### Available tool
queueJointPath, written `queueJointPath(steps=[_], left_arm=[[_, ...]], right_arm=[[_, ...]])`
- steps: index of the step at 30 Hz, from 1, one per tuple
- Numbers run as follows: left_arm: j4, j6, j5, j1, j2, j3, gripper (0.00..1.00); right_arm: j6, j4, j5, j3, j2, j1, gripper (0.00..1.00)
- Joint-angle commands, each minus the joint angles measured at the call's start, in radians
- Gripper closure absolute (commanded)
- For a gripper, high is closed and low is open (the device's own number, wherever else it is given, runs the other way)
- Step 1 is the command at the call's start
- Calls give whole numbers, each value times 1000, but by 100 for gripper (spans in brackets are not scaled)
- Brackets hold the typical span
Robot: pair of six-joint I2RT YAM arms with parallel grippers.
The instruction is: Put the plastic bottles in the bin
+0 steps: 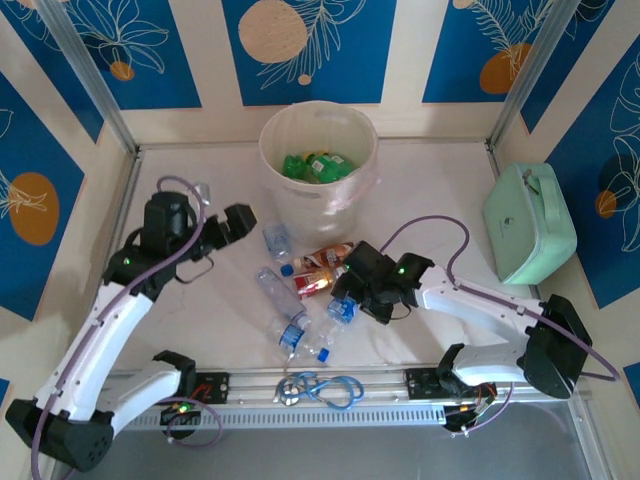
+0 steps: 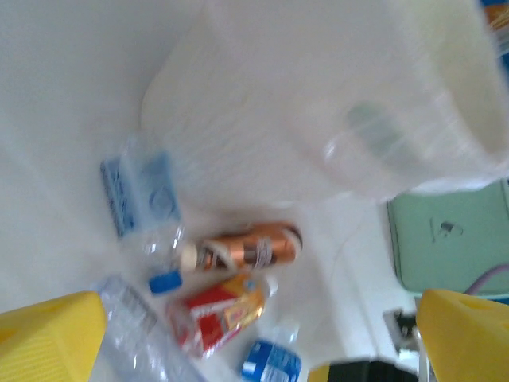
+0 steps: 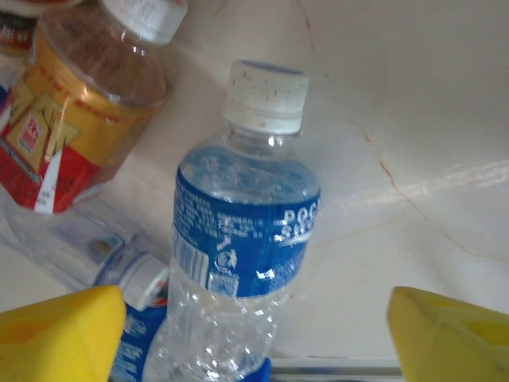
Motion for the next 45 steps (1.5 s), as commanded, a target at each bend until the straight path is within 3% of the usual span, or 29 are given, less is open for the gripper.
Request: queueJointPath(steps=[1,10,16,26,38,45], left_arm=[[31,-48,81,8,-79,-88,5],[58,-95,148,7,-115,-204,18],[38,-88,161,8,-137,-228,21],[51,-98,173,7,-135,-262,25],[66,-105,178,7,-121,-265,25],[62,-117,173,7,-122,-255,23]], right_arm=[[51,39,-37,4,22,-22,17],[71,74,-86,37,173,-26,13],[73,110,-102,44,253,-25,13],[59,117,-97,45,319,-26,23],[52,147,-77,-7,248,-48,39],[34,160,0,-47,51,-45,41]])
